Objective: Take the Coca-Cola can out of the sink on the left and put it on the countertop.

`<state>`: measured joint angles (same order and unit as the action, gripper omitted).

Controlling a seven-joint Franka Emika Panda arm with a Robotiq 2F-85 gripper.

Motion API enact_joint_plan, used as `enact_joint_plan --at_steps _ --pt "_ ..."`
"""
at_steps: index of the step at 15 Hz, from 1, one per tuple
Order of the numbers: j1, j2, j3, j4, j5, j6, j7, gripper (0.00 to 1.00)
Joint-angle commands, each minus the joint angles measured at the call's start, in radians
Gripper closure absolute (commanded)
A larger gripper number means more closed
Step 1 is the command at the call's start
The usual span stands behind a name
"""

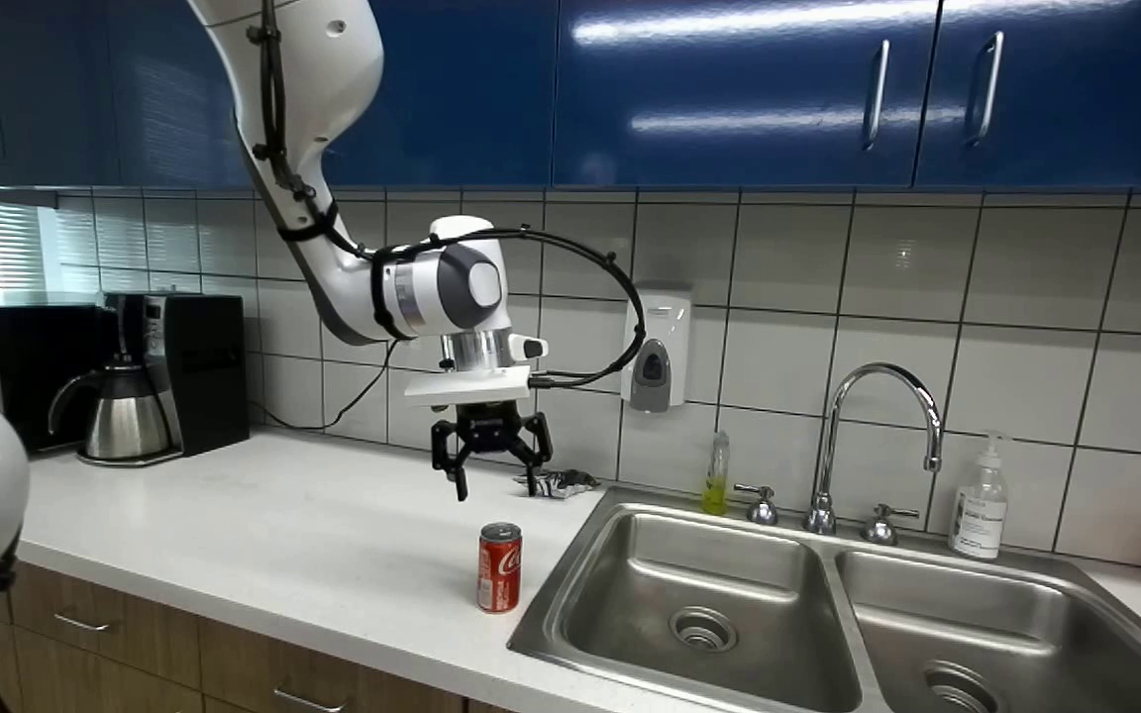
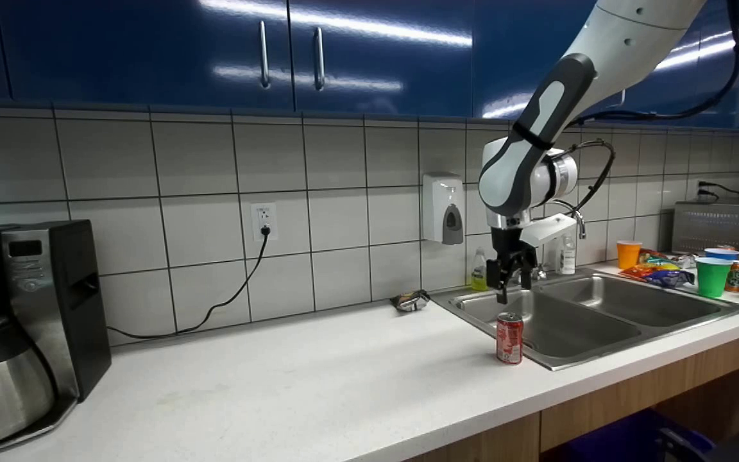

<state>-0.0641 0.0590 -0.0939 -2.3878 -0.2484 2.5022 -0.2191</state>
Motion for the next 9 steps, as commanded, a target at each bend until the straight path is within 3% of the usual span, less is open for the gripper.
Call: enact_joint_plan --at_steps 1,9 --pt "-0.009 -0.094 0.003 -0.054 -0.004 -0.048 -0.033 0.00" --pt "-0.005 -0.098 0.005 -0.051 0.001 -0.061 -0.016 0.00"
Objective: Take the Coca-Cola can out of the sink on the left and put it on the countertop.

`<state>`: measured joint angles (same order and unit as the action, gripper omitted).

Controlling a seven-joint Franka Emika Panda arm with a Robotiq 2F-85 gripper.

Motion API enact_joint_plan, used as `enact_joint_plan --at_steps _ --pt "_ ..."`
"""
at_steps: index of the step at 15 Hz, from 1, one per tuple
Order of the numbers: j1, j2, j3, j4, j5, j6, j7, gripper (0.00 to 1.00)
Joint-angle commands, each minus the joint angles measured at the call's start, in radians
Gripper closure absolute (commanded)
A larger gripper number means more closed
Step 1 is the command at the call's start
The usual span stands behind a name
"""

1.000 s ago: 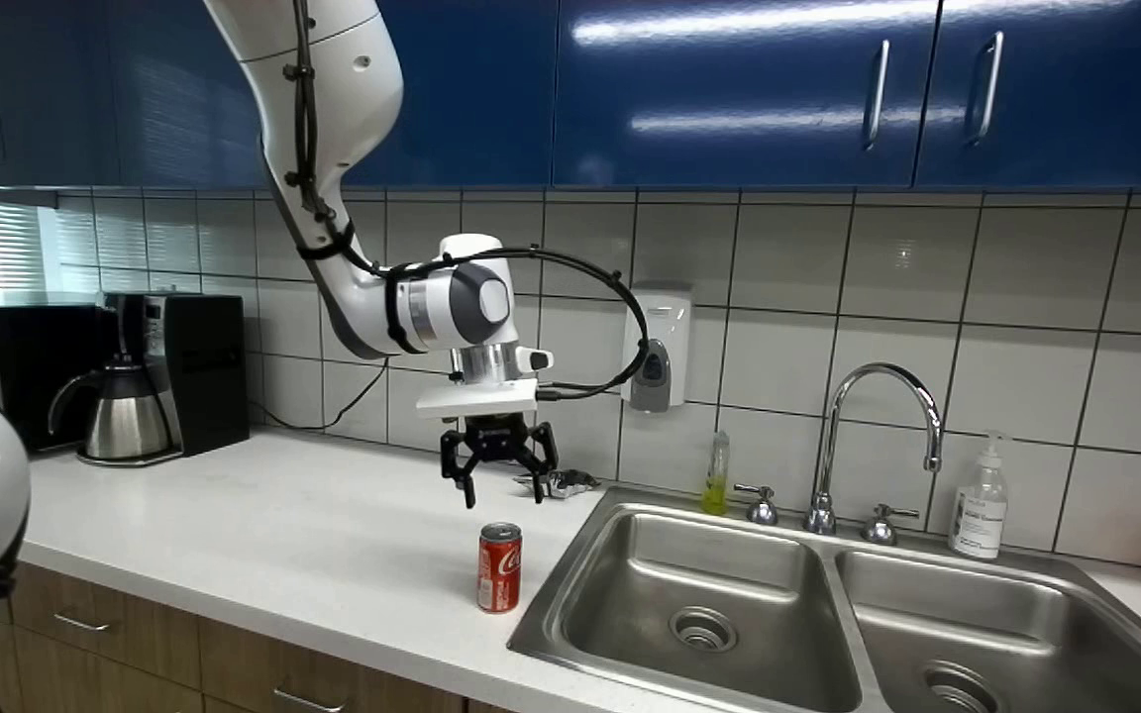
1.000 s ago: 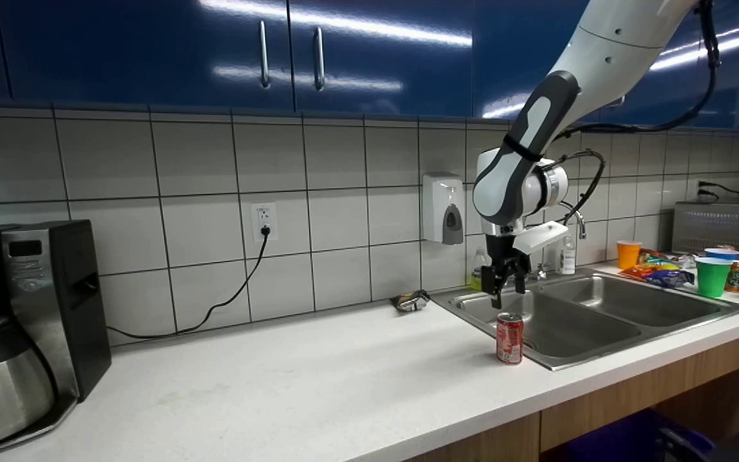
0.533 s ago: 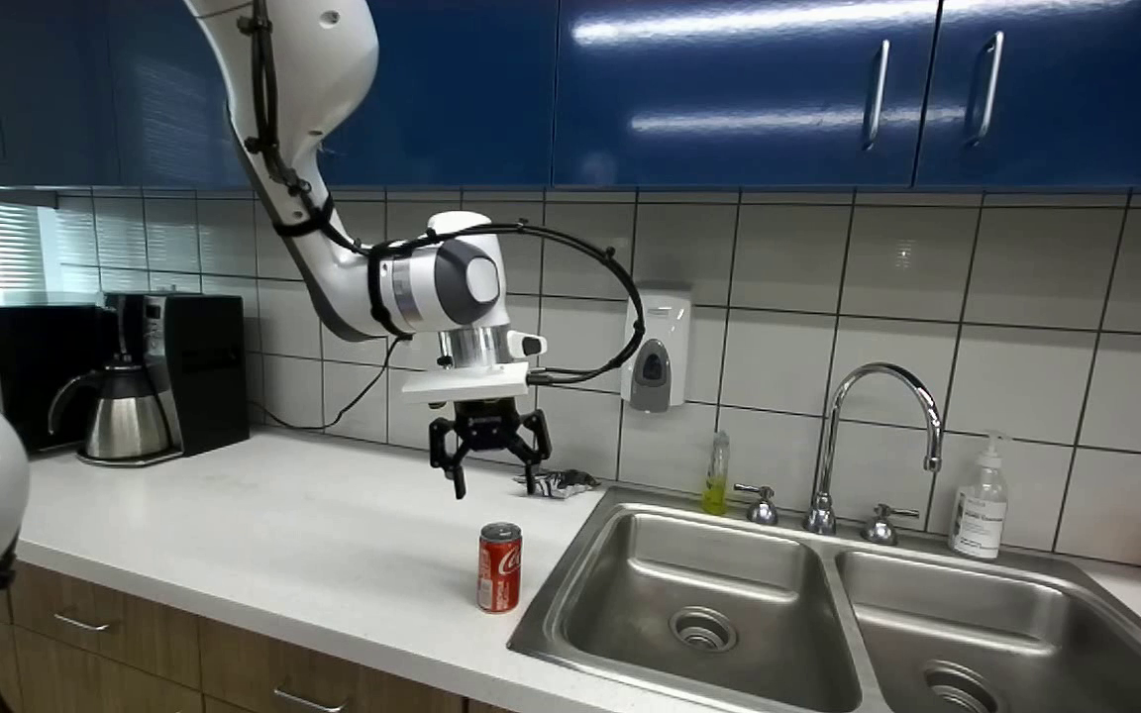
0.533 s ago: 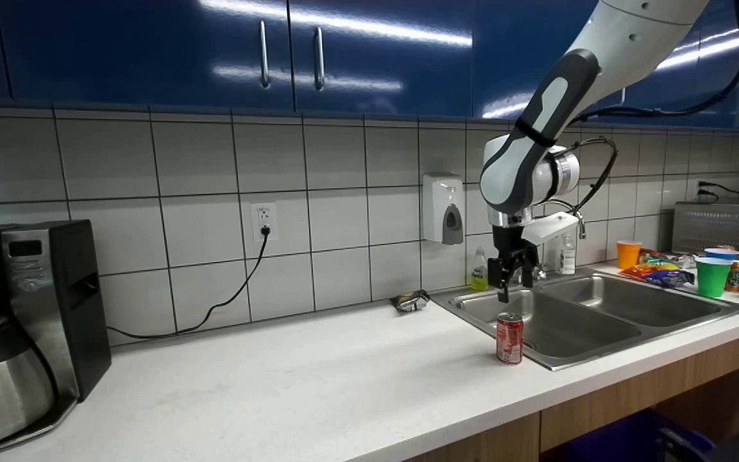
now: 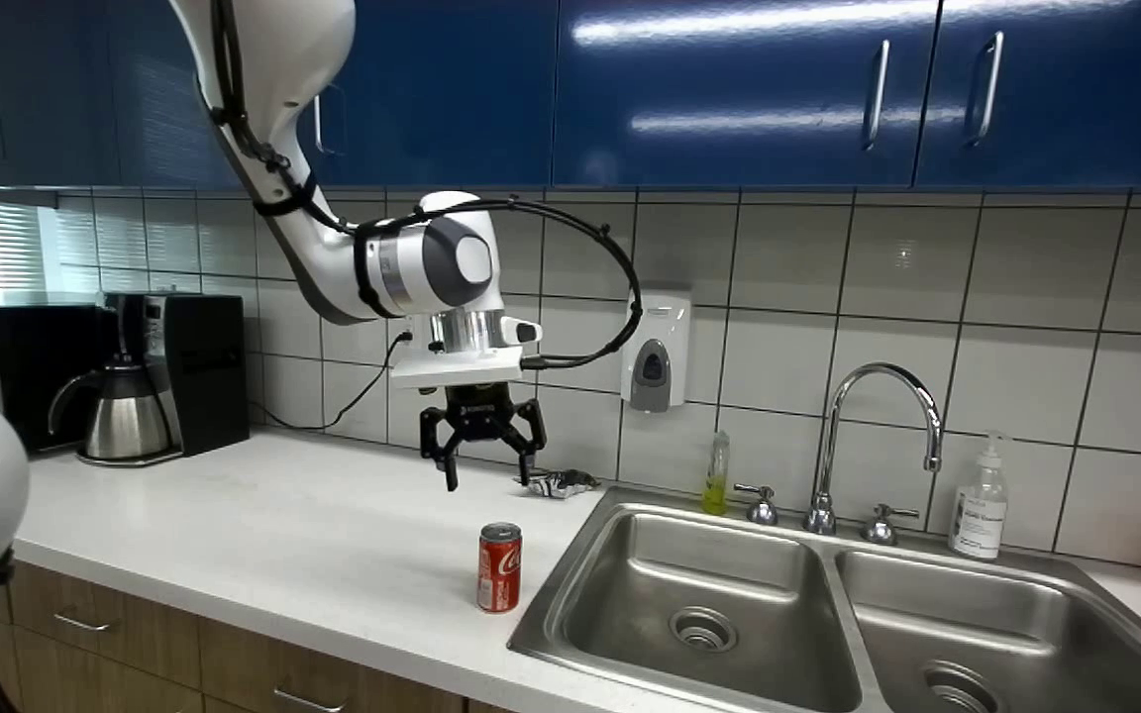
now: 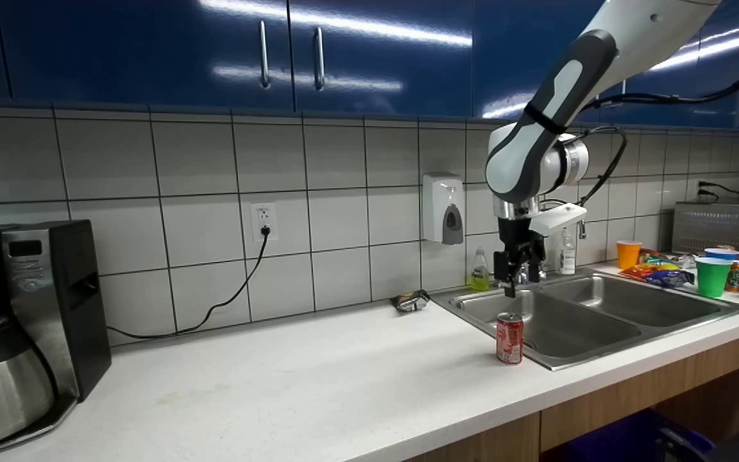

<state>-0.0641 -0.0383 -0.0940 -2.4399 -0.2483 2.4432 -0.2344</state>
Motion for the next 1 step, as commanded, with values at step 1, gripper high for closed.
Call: enact_joint_plan --at_steps 1 --pt "-0.005 0.000 0.005 0.001 0.001 -0.003 -0.001 0.00"
